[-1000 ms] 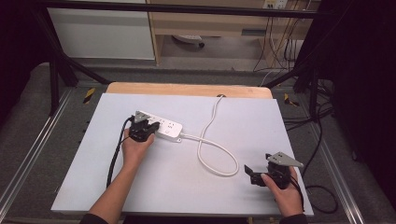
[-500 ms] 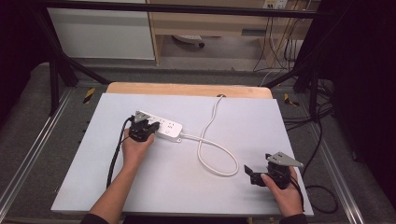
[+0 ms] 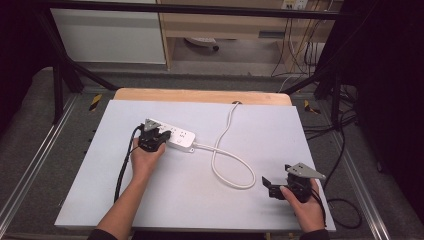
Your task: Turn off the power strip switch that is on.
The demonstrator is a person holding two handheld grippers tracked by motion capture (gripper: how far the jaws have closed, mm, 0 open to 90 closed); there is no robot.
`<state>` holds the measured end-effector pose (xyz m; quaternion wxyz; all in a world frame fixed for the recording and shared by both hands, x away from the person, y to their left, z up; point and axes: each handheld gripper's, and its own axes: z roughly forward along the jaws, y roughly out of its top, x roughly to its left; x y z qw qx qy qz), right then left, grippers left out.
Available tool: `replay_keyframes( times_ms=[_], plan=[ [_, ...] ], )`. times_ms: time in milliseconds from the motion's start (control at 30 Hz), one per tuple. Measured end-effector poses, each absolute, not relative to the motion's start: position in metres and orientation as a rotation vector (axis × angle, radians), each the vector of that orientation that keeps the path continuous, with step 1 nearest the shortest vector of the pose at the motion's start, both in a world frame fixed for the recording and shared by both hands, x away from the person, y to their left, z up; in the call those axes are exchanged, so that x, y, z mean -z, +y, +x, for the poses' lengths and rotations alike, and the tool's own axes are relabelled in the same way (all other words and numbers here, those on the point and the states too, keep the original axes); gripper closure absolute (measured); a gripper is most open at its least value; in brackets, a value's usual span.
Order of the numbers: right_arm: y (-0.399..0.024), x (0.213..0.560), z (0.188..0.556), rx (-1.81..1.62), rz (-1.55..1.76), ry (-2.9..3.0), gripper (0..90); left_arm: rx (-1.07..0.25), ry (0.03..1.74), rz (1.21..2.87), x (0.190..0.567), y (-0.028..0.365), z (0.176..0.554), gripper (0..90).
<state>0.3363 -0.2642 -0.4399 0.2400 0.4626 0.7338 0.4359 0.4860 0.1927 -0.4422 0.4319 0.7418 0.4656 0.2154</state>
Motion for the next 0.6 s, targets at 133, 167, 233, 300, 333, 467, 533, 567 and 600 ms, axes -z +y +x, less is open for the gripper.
replay_keyframes(
  times_ms=[133,167,233,300,333,467,533,567,600],
  plan=[
    [-0.2643,0.4397,0.3363,-1.195,1.268,2.006,2.3,-0.544,1.158,1.853,0.4422,0.1925,0.4857,90.0],
    [-0.2644,0.4398,0.3364,-1.191,1.266,2.008,2.3,-0.548,1.156,1.854,0.4422,0.1920,0.4855,90.0],
    [-0.2642,0.4398,0.3363,-1.191,1.267,2.009,2.3,-0.560,1.147,1.859,0.4422,0.1918,0.4858,90.0],
    [-0.2640,0.4398,0.3362,-1.190,1.266,2.009,2.3,-0.548,1.160,1.850,0.4425,0.1919,0.4853,90.0],
    [-0.2641,0.4398,0.3361,-1.191,1.266,2.008,2.3,-0.547,1.162,1.849,0.4425,0.1921,0.4853,90.0],
    [-0.2646,0.4397,0.3362,-1.194,1.268,2.006,2.3,-0.555,1.172,1.852,0.4421,0.1905,0.4849,90.0],
    [-0.2651,0.4396,0.3362,-1.192,1.267,2.005,2.3,-0.557,1.174,1.854,0.4419,0.1901,0.4850,90.0],
    [-0.2651,0.4396,0.3361,-1.192,1.268,2.006,2.3,-0.562,1.172,1.858,0.4419,0.1898,0.4847,90.0],
    [-0.2651,0.4396,0.3361,-1.192,1.267,2.005,2.3,-0.568,1.170,1.861,0.4418,0.1894,0.4845,90.0]
  ],
)
